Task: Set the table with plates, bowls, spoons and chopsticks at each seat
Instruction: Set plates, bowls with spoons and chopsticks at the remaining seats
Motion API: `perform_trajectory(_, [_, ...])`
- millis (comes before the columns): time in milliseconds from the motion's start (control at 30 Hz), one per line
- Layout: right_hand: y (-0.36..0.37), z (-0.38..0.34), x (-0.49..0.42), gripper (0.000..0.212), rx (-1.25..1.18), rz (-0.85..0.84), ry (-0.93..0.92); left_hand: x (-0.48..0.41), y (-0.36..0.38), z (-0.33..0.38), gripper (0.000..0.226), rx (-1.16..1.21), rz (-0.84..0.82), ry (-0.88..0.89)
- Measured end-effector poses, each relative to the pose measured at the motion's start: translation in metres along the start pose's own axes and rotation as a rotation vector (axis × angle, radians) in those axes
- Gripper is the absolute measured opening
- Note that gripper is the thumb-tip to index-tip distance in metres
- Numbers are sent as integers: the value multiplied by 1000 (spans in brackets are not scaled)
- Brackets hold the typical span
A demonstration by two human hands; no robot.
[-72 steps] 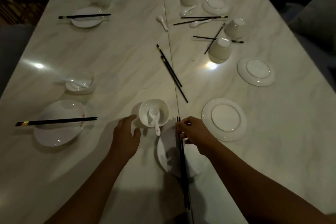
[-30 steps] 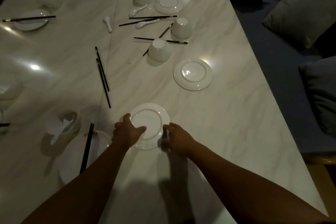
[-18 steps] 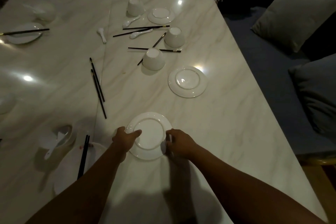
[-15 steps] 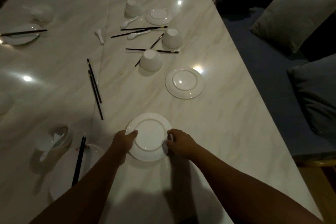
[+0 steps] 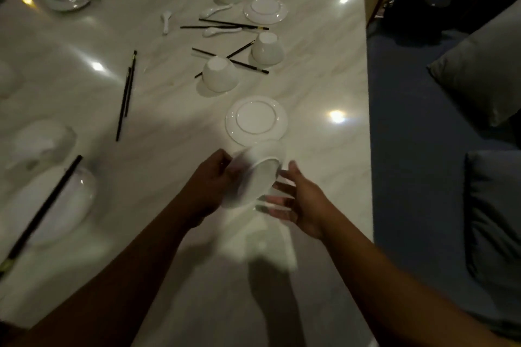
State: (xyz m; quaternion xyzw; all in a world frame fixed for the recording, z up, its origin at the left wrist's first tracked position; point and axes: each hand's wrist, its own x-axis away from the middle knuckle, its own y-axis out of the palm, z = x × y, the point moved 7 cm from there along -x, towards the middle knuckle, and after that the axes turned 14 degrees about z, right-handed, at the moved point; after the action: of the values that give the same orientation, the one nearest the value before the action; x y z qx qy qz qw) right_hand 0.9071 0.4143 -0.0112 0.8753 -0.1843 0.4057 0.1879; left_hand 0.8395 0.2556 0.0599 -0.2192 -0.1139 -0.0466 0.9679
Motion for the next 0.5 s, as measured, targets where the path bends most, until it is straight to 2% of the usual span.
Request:
perform_trajectory(100, [-43,-25,12,64,-28,-44,76,45,39,33,23,-237,-25,243])
perform_trajectory(200, [-68,-41,18,41,4,-66,95,79,71,44,5,-325,-19,399])
perform_trajectory(267, [-77,-43,19,28,59,-65,98,91,78,42,14,-306,24,441])
perform_trajectory(333, [-82,-40,20,28,122,-62,83,100,77,33,24,-343,61,494])
perform_trajectory(433, [-85,-37,22,32,191,-72,36,114,65,11,49,-430,130,461])
perform_trajectory(500, [-84,-36,26,33,229,-81,7,124,49,-5,61,-311,259,275])
